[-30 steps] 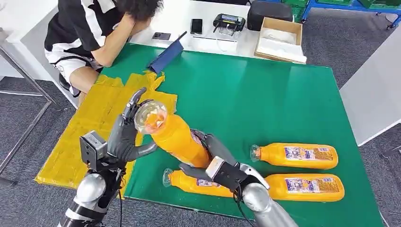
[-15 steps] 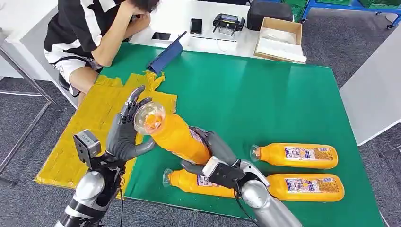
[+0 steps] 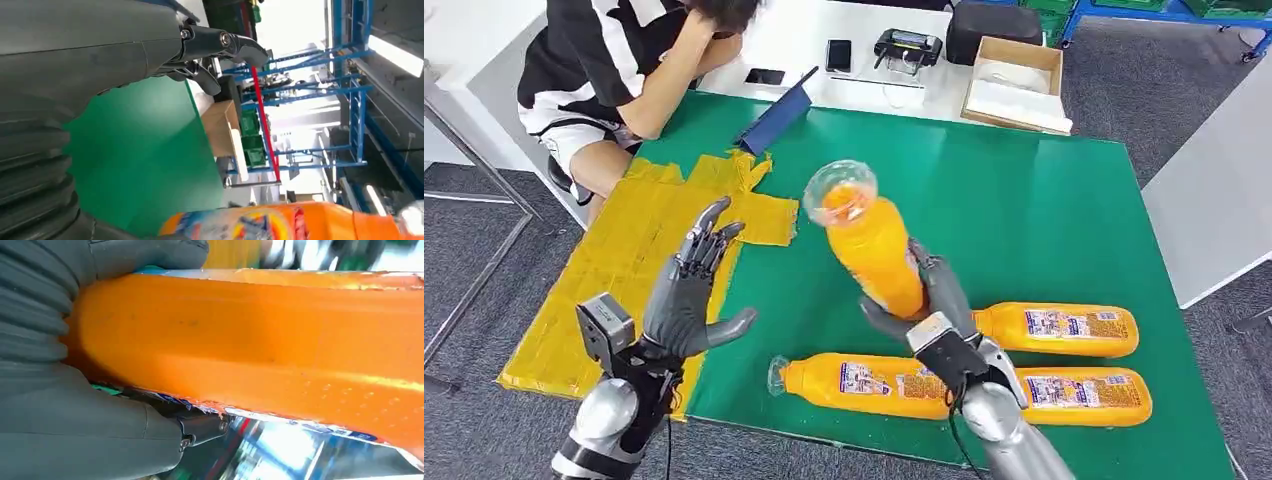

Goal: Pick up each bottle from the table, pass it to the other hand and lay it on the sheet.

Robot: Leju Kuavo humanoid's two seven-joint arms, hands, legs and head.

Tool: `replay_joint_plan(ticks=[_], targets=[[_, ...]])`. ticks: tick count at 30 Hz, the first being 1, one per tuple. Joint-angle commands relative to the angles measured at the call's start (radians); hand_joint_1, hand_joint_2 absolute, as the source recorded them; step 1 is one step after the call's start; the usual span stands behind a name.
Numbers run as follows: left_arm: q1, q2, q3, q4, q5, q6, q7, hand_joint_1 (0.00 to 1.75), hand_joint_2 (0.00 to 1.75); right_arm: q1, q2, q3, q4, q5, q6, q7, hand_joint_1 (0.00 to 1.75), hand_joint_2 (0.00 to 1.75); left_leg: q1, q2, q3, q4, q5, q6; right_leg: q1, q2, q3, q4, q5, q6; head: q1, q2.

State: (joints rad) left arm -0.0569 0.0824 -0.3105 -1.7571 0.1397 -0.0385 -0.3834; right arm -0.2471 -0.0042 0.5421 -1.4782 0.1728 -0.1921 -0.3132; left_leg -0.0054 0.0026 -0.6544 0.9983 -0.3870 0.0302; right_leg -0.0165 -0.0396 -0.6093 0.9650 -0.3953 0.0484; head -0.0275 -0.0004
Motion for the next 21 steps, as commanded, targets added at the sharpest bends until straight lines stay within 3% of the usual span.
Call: replay_joint_plan(ticks=[1, 6, 8, 21], targets=[[-0.031, 0.025, -0.082, -0.01, -0.023, -0.048, 0.018, 0.0, 1.75, -0.008, 0.015, -0.106, 0.061, 0.037, -0.02, 0.021, 1.75, 1.75, 0.0, -0.001, 0.005, 0.0, -0.002, -0.002, 0.0, 0.002, 0.005, 0.0, -0.002, -0.002, 0.0, 0.0], [-0.09, 0.014, -0.163, 0.029, -0.042, -0.07, 0.02, 0.0, 1.75, -0.044, 0.027, -0.029, 0.138, 0.081, 0.016, 0.03, 1.75, 1.75, 0.001, 0.0, 0.003, 0.0, -0.001, -0.001, 0.0, 0.002, 0.003, -0.001, -0.001, -0.002, 0.0, 0.0], [-0.094, 0.012, -0.166, 0.032, -0.044, -0.068, 0.02, 0.0, 1.75, -0.047, 0.029, -0.025, 0.146, 0.084, 0.012, 0.029, 1.75, 1.75, 0.001, 0.0, 0.009, 0.001, -0.004, -0.003, 0.0, 0.003, 0.009, 0.001, -0.004, -0.003, 0.0, 0.0], [-0.199, -0.018, -0.221, 0.124, -0.047, -0.052, 0.037, 0.0, 1.75, -0.087, 0.036, 0.129, 0.209, 0.201, 0.02, 0.021, 1.75, 1.75, 0.001, 0.0, 0.007, 0.0, -0.002, -0.002, 0.0, 0.003, 0.007, 0.0, -0.002, -0.003, 0.0, 0.0]])
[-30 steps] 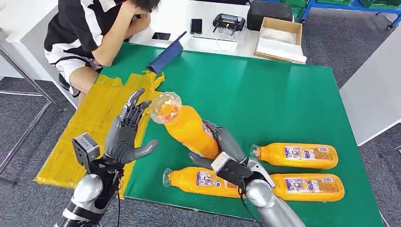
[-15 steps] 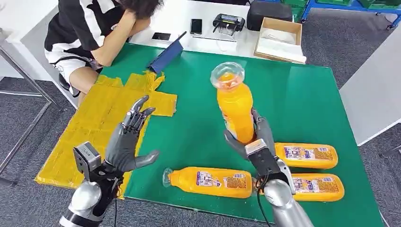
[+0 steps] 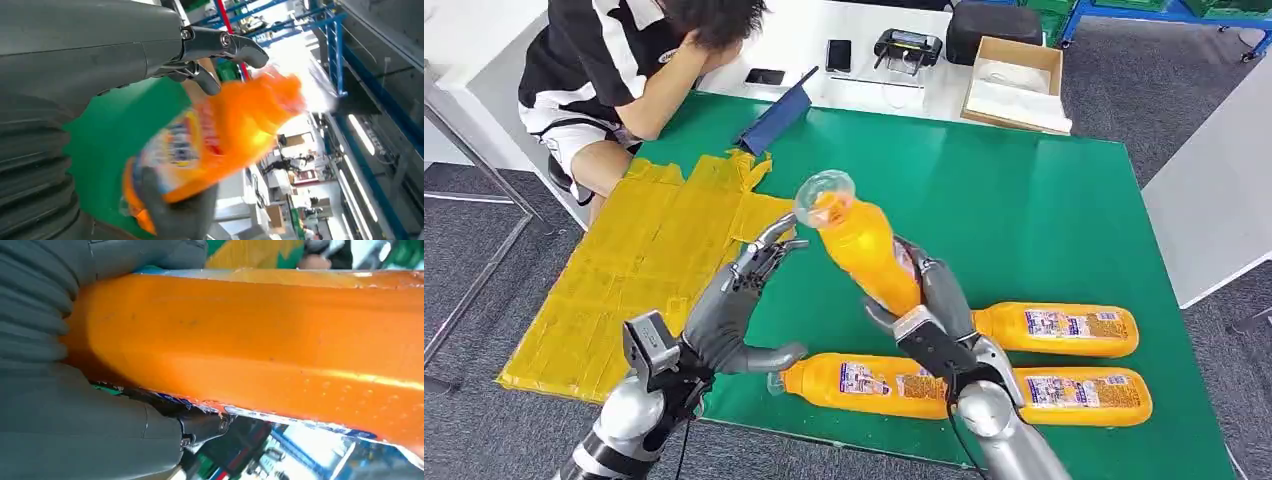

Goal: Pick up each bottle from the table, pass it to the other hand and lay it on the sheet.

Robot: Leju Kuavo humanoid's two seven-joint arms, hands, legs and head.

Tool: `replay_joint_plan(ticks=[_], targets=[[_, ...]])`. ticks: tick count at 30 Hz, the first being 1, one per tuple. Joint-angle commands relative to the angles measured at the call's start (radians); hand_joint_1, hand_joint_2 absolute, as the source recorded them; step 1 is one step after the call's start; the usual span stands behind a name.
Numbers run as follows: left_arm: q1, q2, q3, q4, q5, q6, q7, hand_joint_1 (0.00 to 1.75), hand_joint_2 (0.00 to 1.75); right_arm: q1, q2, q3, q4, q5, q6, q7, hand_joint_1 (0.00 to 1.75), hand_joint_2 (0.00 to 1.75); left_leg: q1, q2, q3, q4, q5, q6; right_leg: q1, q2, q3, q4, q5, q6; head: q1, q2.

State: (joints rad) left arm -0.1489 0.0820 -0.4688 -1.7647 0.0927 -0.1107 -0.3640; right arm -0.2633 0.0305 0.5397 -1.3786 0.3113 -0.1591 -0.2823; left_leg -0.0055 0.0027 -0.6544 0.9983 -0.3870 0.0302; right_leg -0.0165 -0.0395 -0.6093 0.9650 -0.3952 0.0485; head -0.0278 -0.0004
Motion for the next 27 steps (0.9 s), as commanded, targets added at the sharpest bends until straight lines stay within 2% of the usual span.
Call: replay_joint_plan(ticks=[1, 3, 5, 10, 11, 16, 17, 20, 21, 23, 25, 26, 27], targets=[[-0.11, -0.018, -0.063, 0.134, 0.0, 0.02, 0.017, 0.0, 1.75, -0.07, 0.004, 0.136, 0.108, 0.066, -0.016, -0.008, 1.75, 1.75, 0.001, -0.001, 0.004, 0.0, -0.001, -0.002, 0.0, 0.001, 0.005, -0.001, -0.001, -0.002, 0.0, 0.0], [-0.11, -0.018, -0.063, 0.134, 0.0, 0.02, 0.017, 0.0, 1.75, -0.07, 0.004, 0.136, 0.108, 0.066, -0.016, -0.008, 1.75, 1.75, 0.001, -0.001, 0.009, 0.0, -0.003, -0.003, 0.0, 0.003, 0.009, 0.0, -0.004, -0.003, 0.0, 0.0], [-0.11, -0.018, -0.063, 0.134, 0.0, 0.02, 0.017, 0.0, 1.75, -0.07, 0.004, 0.136, 0.108, 0.066, -0.016, -0.008, 1.75, 1.75, 0.001, 0.0, 0.003, -0.001, -0.001, -0.001, 0.0, 0.002, 0.003, -0.001, -0.001, -0.001, 0.0, 0.0], [-0.131, -0.02, -0.056, 0.151, -0.014, 0.046, 0.018, 0.0, 1.75, -0.068, -0.007, 0.169, 0.086, 0.091, -0.017, -0.014, 1.75, 1.75, 0.001, -0.001, 0.01, 0.001, -0.004, -0.003, 0.0, 0.002, 0.01, 0.0, -0.005, -0.003, 0.001, 0.0], [-0.139, -0.023, -0.054, 0.159, -0.019, 0.054, 0.019, 0.0, 1.75, -0.067, -0.008, 0.178, 0.081, 0.098, -0.019, -0.014, 1.75, 1.75, 0.001, -0.001, 0.005, 0.0, -0.002, -0.002, 0.0, 0.002, 0.005, -0.001, -0.002, -0.002, 0.0, 0.0], [-0.165, -0.034, -0.042, 0.207, -0.011, 0.067, 0.034, 0.0, 1.75, -0.07, -0.017, 0.203, 0.065, 0.109, -0.036, 0.0, 1.75, 1.75, 0.001, -0.001, 0.008, 0.001, -0.003, -0.003, 0.0, 0.002, 0.008, 0.001, -0.004, -0.003, 0.0, 0.0], [-0.166, -0.033, -0.041, 0.21, -0.013, 0.069, 0.033, 0.0, 1.75, -0.071, -0.02, 0.203, 0.067, 0.111, -0.039, 0.002, 1.75, 1.75, 0.001, -0.001, 0.005, 0.0, -0.001, -0.002, 0.0, 0.001, 0.005, 0.0, -0.002, -0.002, 0.0, 0.0], [-0.166, -0.03, -0.037, 0.201, -0.025, 0.083, 0.02, 0.0, 1.75, -0.072, -0.026, 0.197, 0.068, 0.1, -0.039, 0.002, 1.75, 1.75, 0.001, 0.0, 0.007, 0.0, -0.003, -0.002, 0.0, 0.003, 0.007, 0.0, -0.003, -0.002, 0.0, 0.0], [-0.168, -0.027, -0.036, 0.196, -0.029, 0.087, 0.018, 0.0, 1.75, -0.071, -0.027, 0.194, 0.065, 0.094, -0.04, 0.0, 1.75, 1.75, 0.0, 0.0, 0.003, 0.0, -0.001, -0.001, 0.0, 0.002, 0.003, -0.001, -0.001, -0.001, 0.0, 0.0], [-0.172, -0.027, -0.039, 0.198, -0.03, 0.086, 0.018, 0.0, 1.75, -0.072, -0.029, 0.194, 0.058, 0.09, -0.041, -0.009, 1.75, 1.75, 0.001, 0.0, 0.009, 0.001, -0.004, -0.003, 0.0, 0.004, 0.01, 0.001, -0.004, -0.003, 0.0, 0.0], [-0.175, -0.03, -0.036, 0.203, -0.026, 0.089, 0.017, 0.0, 1.75, -0.073, -0.029, 0.198, 0.056, 0.09, -0.04, -0.01, 1.75, 1.75, 0.001, 0.0, 0.006, 0.001, -0.003, -0.002, 0.0, 0.003, 0.006, 0.0, -0.003, -0.002, 0.0, 0.0], [-0.172, -0.035, -0.027, 0.201, -0.006, 0.089, 0.013, 1.1, 1.75, -0.073, -0.029, 0.201, 0.06, 0.088, -0.039, -0.01, 1.75, 1.75, 0.0, 0.0, 0.004, 0.0, -0.001, -0.001, 0.0, 0.002, 0.004, 0.0, -0.001, -0.002, 0.0, 0.0], [-0.172, -0.035, -0.025, 0.2, 0.001, 0.088, 0.011, 1.75, 1.75, -0.072, -0.029, 0.202, 0.065, 0.087, -0.038, -0.01, 1.75, 1.75, 0.001, 0.0, 0.006, 0.001, -0.003, -0.002, 0.0, 0.003, 0.007, 0.0, -0.003, -0.002, 0.0, 0.0]])
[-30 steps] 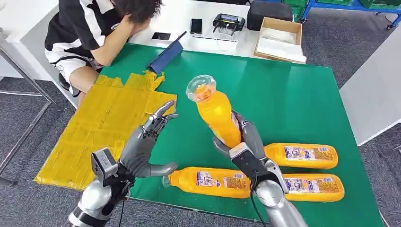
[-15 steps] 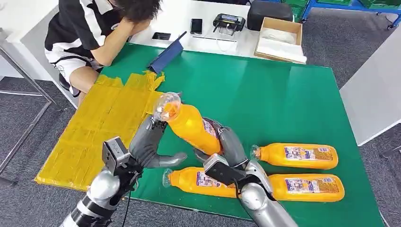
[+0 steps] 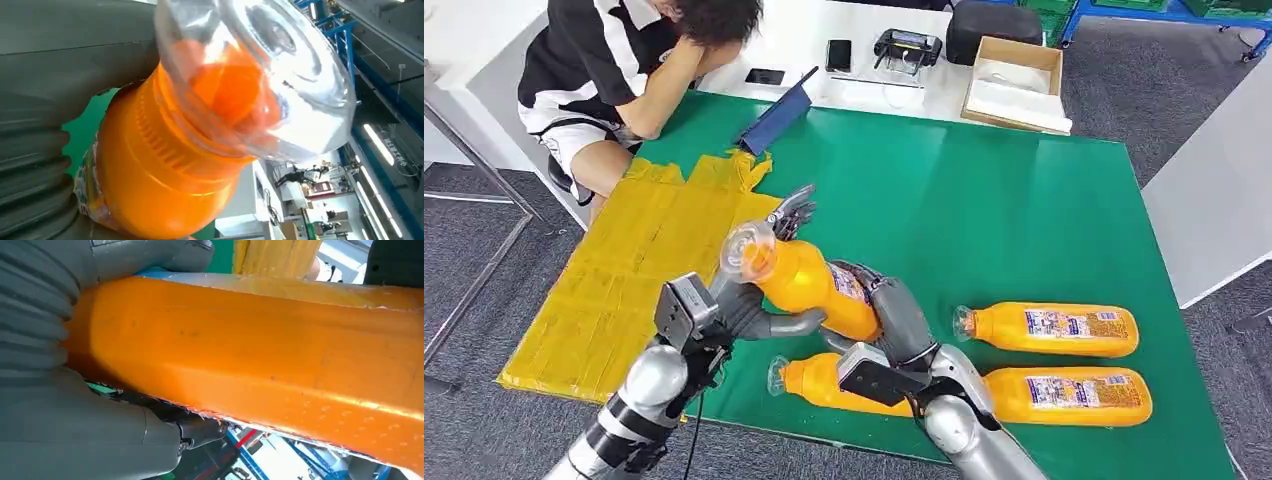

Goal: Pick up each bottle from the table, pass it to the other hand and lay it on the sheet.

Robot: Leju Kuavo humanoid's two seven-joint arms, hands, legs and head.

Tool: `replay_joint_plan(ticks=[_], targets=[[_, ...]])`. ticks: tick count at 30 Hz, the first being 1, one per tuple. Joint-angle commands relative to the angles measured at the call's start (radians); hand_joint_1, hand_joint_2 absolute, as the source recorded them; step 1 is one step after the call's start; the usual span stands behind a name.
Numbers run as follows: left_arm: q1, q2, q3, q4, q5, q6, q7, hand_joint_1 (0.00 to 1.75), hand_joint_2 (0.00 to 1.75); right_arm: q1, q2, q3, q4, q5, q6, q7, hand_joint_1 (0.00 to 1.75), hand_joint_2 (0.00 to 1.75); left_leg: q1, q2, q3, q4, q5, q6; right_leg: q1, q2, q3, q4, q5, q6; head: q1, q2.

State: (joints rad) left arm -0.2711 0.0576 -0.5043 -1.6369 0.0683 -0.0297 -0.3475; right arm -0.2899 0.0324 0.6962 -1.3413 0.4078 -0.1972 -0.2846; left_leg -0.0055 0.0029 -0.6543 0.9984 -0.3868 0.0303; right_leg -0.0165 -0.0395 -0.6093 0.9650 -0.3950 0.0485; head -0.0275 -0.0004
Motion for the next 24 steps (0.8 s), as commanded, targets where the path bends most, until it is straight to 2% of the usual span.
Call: replay_joint_plan(ticks=[1, 2, 8, 11, 18, 19, 20, 21, 24], targets=[[-0.049, -0.006, 0.012, 0.066, 0.038, 0.004, -0.007, 1.75, 1.75, -0.045, -0.03, 0.046, 0.039, -0.012, -0.002, -0.01, 1.75, 1.75, 0.001, 0.0, 0.009, 0.001, -0.004, -0.003, 0.0, 0.004, 0.009, 0.001, -0.004, -0.003, 0.0, 0.0], [-0.049, -0.004, 0.014, 0.064, 0.042, 0.005, -0.007, 1.75, 1.75, -0.043, -0.028, 0.045, 0.042, -0.013, -0.008, -0.014, 1.75, 1.75, 0.001, 0.0, 0.004, 0.0, -0.001, -0.002, 0.0, 0.002, 0.004, 0.0, -0.001, -0.002, 0.0, 0.0], [-0.049, -0.006, 0.013, 0.076, 0.074, -0.003, -0.002, 1.75, 1.75, -0.045, -0.015, 0.04, 0.039, -0.013, -0.05, -0.029, 1.75, 1.75, 0.001, 0.0, 0.009, 0.001, -0.004, -0.003, 0.0, 0.004, 0.01, 0.001, -0.004, -0.003, 0.0, 0.0], [-0.052, -0.004, 0.009, 0.084, 0.092, -0.016, 0.0, 1.75, 1.75, -0.048, -0.014, 0.039, 0.039, -0.014, -0.063, -0.031, 1.75, 1.75, 0.001, 0.0, 0.004, 0.0, -0.001, -0.002, 0.0, 0.002, 0.004, 0.0, -0.001, -0.002, 0.0, 0.0], [-0.051, 0.004, 0.018, 0.075, 0.137, -0.023, -0.002, 1.75, 1.75, -0.032, -0.011, -0.006, 0.022, -0.027, -0.146, -0.056, 1.75, 1.75, 0.001, 0.0, 0.008, 0.0, -0.003, -0.003, 0.0, 0.003, 0.008, 0.0, -0.003, -0.003, 0.0, 0.0], [-0.05, 0.004, 0.023, 0.072, 0.139, -0.018, -0.004, 1.75, 1.75, -0.027, -0.01, -0.015, 0.012, -0.033, -0.159, -0.065, 1.68, 1.75, 0.001, 0.0, 0.005, 0.0, -0.002, -0.002, 0.0, 0.002, 0.005, 0.0, -0.002, -0.002, 0.0, 0.0], [-0.051, 0.007, 0.025, 0.068, 0.139, -0.019, -0.004, 1.75, 1.75, -0.026, -0.013, -0.015, 0.007, -0.033, -0.159, -0.065, 1.24, 1.75, 0.001, 0.0, 0.007, 0.0, -0.003, -0.003, 0.0, 0.003, 0.007, 0.0, -0.003, -0.003, 0.0, 0.0], [-0.05, 0.006, 0.033, 0.064, 0.142, -0.008, -0.006, 1.75, 1.75, -0.014, -0.009, -0.033, -0.012, -0.043, -0.188, -0.078, 0.0, 1.75, 0.0, 0.0, 0.005, 0.0, -0.002, -0.002, 0.0, 0.002, 0.005, 0.0, -0.002, -0.002, 0.0, 0.0], [-0.054, 0.011, 0.055, 0.058, 0.139, 0.016, -0.009, 1.75, 1.75, 0.004, -0.011, -0.063, -0.06, -0.066, -0.228, -0.095, 0.0, 1.75, 0.001, 0.0, 0.006, 0.001, -0.003, -0.003, 0.0, 0.003, 0.007, 0.001, -0.004, -0.003, 0.0, 0.0]])
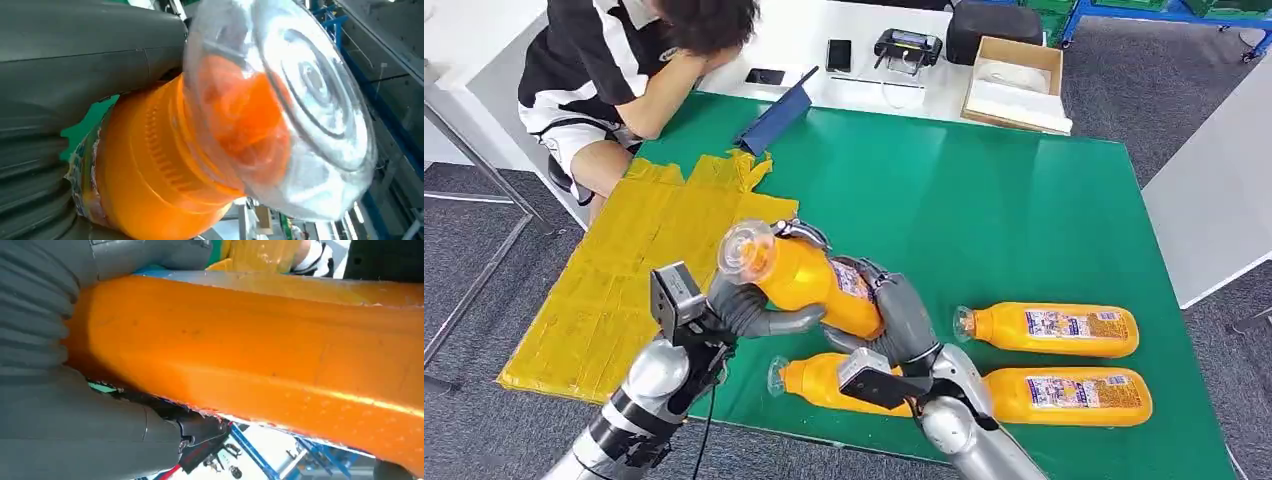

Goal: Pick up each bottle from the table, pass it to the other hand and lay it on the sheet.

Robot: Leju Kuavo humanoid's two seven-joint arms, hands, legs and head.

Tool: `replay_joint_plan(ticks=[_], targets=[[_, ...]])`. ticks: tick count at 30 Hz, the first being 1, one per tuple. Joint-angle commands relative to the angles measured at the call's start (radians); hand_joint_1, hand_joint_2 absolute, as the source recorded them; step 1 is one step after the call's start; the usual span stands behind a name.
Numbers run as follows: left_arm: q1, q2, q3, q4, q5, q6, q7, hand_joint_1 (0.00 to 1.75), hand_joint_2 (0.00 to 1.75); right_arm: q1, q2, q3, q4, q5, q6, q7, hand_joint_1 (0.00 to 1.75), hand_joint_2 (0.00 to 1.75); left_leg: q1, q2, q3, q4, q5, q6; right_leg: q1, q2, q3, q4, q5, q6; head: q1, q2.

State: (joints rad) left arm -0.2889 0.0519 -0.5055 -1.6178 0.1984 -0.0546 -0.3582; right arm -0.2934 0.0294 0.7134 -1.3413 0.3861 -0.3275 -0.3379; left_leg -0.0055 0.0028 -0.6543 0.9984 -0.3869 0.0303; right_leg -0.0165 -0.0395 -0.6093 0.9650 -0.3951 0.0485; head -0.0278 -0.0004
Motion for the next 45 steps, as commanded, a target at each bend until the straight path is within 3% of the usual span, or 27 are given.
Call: replay_joint_plan(ticks=[1, 11, 13, 15, 16, 18, 19, 21, 22, 25, 32, 42, 43, 44, 45], targets=[[-0.034, 0.018, 0.069, 0.032, 0.001, 0.06, -0.002, 1.75, 1.75, 0.018, -0.004, -0.101, -0.082, -0.059, -0.126, -0.057, 0.0, 1.75, 0.0, 0.0, 0.003, 0.0, -0.002, -0.002, 0.0, 0.002, 0.003, 0.001, -0.002, -0.002, 0.0, 0.0], [-0.039, 0.038, 0.164, -0.009, -0.118, 0.182, -0.026, 1.75, 1.75, 0.06, -0.024, -0.207, -0.215, -0.094, -0.163, -0.056, 0.0, 1.75, 0.001, 0.0, 0.004, 0.001, -0.002, -0.002, 0.0, 0.002, 0.004, 0.001, -0.003, -0.002, 0.0, 0.0], [-0.06, 0.057, 0.167, 0.011, -0.338, 0.308, -0.03, 1.75, 1.75, 0.074, -0.024, -0.229, -0.238, -0.072, -0.172, -0.056, 0.0, 1.75, 0.001, -0.001, 0.007, 0.002, -0.004, -0.003, 0.0, 0.002, 0.007, 0.001, -0.004, -0.003, 0.0, 0.0], [-0.077, 0.072, 0.168, 0.029, -0.429, 0.343, -0.02, 1.75, 1.75, 0.08, -0.032, -0.236, -0.254, -0.055, -0.169, -0.049, 0.0, 1.75, 0.0, -0.001, 0.002, 0.0, -0.001, -0.001, 0.0, 0.001, 0.002, 0.0, -0.001, -0.001, 0.0, 0.0], [-0.108, 0.098, 0.149, 0.068, -0.608, 0.375, 0.052, 1.75, 1.75, 0.086, -0.05, -0.241, -0.276, -0.002, -0.159, -0.021, 0.0, 1.75, 0.001, -0.001, 0.005, 0.001, -0.003, -0.002, 0.0, 0.002, 0.005, 0.001, -0.003, -0.002, 0.001, 0.0], [-0.134, 0.11, 0.153, 0.11, -0.669, 0.364, 0.06, 1.75, 1.75, 0.095, -0.067, -0.251, -0.302, 0.023, -0.138, -0.005, 0.0, 1.75, 0.001, -0.002, 0.002, 0.0, 0.0, -0.001, 0.0, -0.001, 0.002, 0.0, -0.001, -0.001, 0.0, 0.0], [-0.175, 0.158, 0.111, 0.171, -0.908, 0.361, 0.151, 1.75, 1.75, 0.102, -0.095, -0.248, -0.323, 0.091, -0.093, 0.034, 0.0, 1.75, 0.001, -0.003, 0.005, 0.001, -0.002, -0.002, 0.0, -0.001, 0.005, 0.001, -0.003, -0.002, 0.0, 0.0], [-0.207, 0.17, 0.097, 0.228, -0.98, 0.35, 0.166, 1.75, 1.75, 0.115, -0.113, -0.255, -0.349, 0.117, -0.056, 0.056, 0.0, 1.75, 0.001, -0.004, 0.004, 0.0, -0.001, -0.002, 0.0, -0.002, 0.004, 0.0, -0.002, -0.002, 0.0, 0.0], [-0.254, 0.208, 0.04, 0.302, -1.195, 0.31, 0.26, 1.75, 1.75, 0.123, -0.138, -0.252, -0.374, 0.19, 0.002, 0.087, 0.0, 1.75, 0.001, -0.003, 0.004, 0.0, -0.001, -0.002, 0.0, -0.001, 0.004, 0.0, -0.002, -0.002, 0.0, 0.0], [-0.371, 0.226, -0.071, 0.518, -1.459, 0.265, 0.339, 1.75, 1.75, 0.15, -0.153, -0.264, -0.412, 0.237, 0.063, 0.109, 0.0, 1.75, 0.001, -0.005, 0.004, 0.0, 0.0, -0.002, 0.0, -0.003, 0.004, 0.0, -0.002, -0.002, 0.0, 0.0], [-0.479, 0.167, -0.184, 0.845, -1.581, 0.242, 0.36, 1.75, 1.75, 0.208, -0.146, -0.287, -0.439, 0.272, 0.098, 0.14, 0.0, 1.75, 0.0, -0.004, 0.007, -0.001, -0.001, -0.001, 0.0, -0.002, 0.007, -0.001, -0.002, -0.002, 0.001, 0.0], [-0.515, 0.06, -0.13, 1.054, -1.498, 0.239, 0.384, 1.75, 1.75, 0.243, -0.148, -0.269, -0.436, 0.284, 0.137, 0.176, 0.0, 1.75, 0.001, -0.002, 0.007, 0.001, -0.002, -0.002, 0.0, 0.0, 0.008, 0.0, -0.003, -0.002, 0.0, 0.0], [-0.505, 0.052, -0.101, 1.052, -1.461, 0.248, 0.375, 1.34, 1.75, 0.248, -0.155, -0.265, -0.435, 0.292, 0.151, 0.189, 0.0, 1.75, 0.001, -0.002, 0.009, 0.002, -0.003, -0.003, 0.0, 0.001, 0.01, 0.001, -0.004, -0.003, 0.0, 0.0], [-0.497, 0.049, -0.09, 1.045, -1.445, 0.251, 0.368, 0.75, 1.75, 0.256, -0.158, -0.263, -0.432, 0.294, 0.158, 0.194, 0.0, 1.75, 0.001, -0.001, 0.006, 0.001, -0.002, -0.002, 0.0, 0.001, 0.007, 0.0, -0.002, -0.002, 0.0, 0.0], [-0.494, 0.05, -0.09, 1.043, -1.445, 0.252, 0.367, 0.33, 1.75, 0.259, -0.159, -0.264, -0.431, 0.293, 0.157, 0.193, 0.0, 1.75, 0.001, -0.002, 0.008, 0.001, -0.003, -0.002, 0.0, 0.001, 0.009, 0.0, -0.004, -0.003, 0.0, 0.0]])
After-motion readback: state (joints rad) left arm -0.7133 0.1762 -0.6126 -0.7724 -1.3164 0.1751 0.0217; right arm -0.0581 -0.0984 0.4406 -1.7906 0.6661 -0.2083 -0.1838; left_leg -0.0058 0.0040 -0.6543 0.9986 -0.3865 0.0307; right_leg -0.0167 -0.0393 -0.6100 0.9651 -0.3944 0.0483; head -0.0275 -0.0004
